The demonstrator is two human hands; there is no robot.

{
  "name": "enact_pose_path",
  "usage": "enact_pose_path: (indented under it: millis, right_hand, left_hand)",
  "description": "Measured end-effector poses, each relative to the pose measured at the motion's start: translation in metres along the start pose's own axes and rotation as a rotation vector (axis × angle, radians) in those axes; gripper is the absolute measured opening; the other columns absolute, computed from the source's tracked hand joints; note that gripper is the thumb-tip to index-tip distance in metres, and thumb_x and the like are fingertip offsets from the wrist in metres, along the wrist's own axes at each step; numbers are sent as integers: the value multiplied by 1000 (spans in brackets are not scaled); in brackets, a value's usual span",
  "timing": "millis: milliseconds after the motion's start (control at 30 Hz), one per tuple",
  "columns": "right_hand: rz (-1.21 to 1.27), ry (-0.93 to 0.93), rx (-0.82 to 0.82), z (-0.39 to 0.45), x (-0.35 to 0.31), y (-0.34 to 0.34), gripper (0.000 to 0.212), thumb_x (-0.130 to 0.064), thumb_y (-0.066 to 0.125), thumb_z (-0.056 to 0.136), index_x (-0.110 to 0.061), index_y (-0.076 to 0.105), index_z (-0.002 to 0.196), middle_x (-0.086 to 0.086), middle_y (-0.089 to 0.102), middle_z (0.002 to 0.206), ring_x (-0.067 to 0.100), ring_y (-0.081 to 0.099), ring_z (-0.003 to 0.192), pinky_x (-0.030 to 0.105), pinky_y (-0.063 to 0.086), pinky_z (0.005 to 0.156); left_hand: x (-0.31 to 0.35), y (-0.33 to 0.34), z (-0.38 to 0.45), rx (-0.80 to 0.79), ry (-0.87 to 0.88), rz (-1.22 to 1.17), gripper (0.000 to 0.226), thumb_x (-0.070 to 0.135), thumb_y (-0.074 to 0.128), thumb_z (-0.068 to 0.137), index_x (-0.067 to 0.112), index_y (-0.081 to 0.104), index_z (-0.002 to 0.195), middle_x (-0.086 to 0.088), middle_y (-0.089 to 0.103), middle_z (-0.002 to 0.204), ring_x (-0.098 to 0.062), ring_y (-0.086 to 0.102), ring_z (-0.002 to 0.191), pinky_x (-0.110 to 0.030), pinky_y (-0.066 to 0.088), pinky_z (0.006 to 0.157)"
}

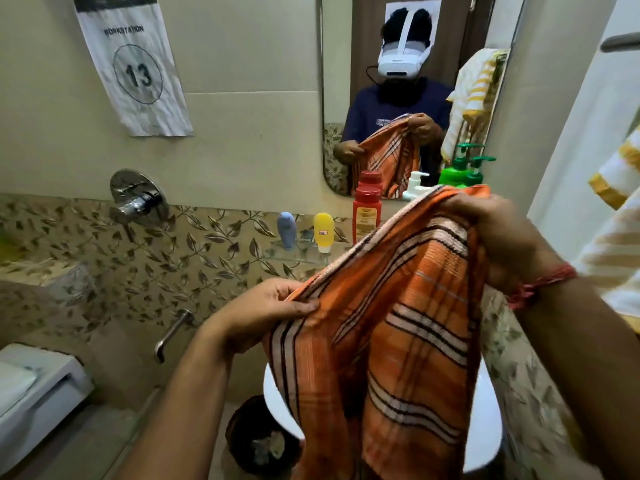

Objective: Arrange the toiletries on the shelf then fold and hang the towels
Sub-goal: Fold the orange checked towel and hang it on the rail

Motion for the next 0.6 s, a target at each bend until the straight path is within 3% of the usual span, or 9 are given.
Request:
enact_pose_path:
  millis: [67, 133, 233, 300, 367, 400, 467, 567, 600]
  right_hand:
    - [-133, -48, 21, -5, -2, 1, 14, -8, 60, 93, -5, 69, 104, 8, 76, 84, 19, 73, 74, 31, 60, 72]
    - [-443, -60, -186, -16, 3, 35, 35, -24, 69, 88, -23, 63, 122, -2, 75, 106, 13, 73, 92, 29, 58, 82]
    - [-1029, -125, -492, -29, 22, 98, 66, -47, 71, 81, -48, 41, 140, -31, 54, 125, -10, 59, 106, 9, 47, 85]
    - [-1160, -193, -553, -28, 29, 127, 52, -44, 71, 84, -43, 51, 133, -24, 60, 121, -4, 59, 106, 21, 51, 90]
    - [-1136, -184, -510, -22, 26, 137, 19, -38, 67, 89, -34, 66, 107, -16, 69, 98, -1, 63, 89, 32, 54, 82]
    - [-1119, -168, -463, -20, 22, 135, 10, -40, 64, 90, -33, 69, 95, -16, 69, 88, -1, 63, 82, 30, 53, 75]
    - [-1074, -169, -339, -17, 11, 125, 23, -48, 61, 92, -31, 71, 80, -16, 68, 78, 0, 63, 74, 27, 50, 67]
    - [-848, -248, -92, -17, -10, 96, 28, -44, 63, 91, -20, 73, 82, 3, 71, 79, 22, 67, 74, 41, 53, 72]
    - [-759, -268, 31, -19, -14, 79, 24, -39, 65, 91, -18, 74, 84, 6, 72, 79, 25, 67, 74, 41, 53, 73]
  left_hand:
    - [0, -13, -2, 7, 18, -16, 29, 18, 67, 89, -5, 69, 107, -18, 73, 98, -26, 71, 86, -33, 60, 77]
    - [18, -13, 0, -2, 85, 19, 27, 19, 66, 92, -6, 69, 104, -21, 72, 100, -30, 70, 90, -37, 60, 83]
    - [57, 4, 7, -105, 168, 117, 28, 22, 62, 96, -5, 67, 105, -18, 71, 98, -31, 69, 93, -44, 56, 89]
    - [75, 8, 10, -156, 196, 181, 28, 28, 62, 96, 3, 71, 104, -16, 73, 96, -32, 70, 93, -50, 53, 92]
    - [78, -4, 11, -163, 189, 199, 32, 32, 64, 94, 5, 72, 108, -22, 73, 105, -42, 69, 102, -56, 51, 100]
    - [73, -12, 11, -178, 158, 193, 35, 32, 65, 93, 2, 69, 112, -27, 70, 110, -46, 67, 107, -59, 49, 102]
    - [52, -30, 10, -240, 64, 225, 33, 26, 70, 92, -1, 68, 111, -26, 71, 110, -45, 69, 103, -56, 53, 98]
    - [12, -61, 9, -266, -14, 344, 19, 30, 70, 92, 10, 72, 90, -5, 72, 81, -19, 67, 69, -31, 54, 66]
    - [0, -72, 10, -237, -17, 343, 23, 32, 69, 91, 9, 71, 88, -3, 68, 80, -17, 63, 69, -29, 50, 65]
Point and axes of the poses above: each hand's wrist, its own z-axis towards the middle knuckle, its own y-axis out of the palm, x = y × z, the point moved 8 cm from there along z, towards the middle knuckle
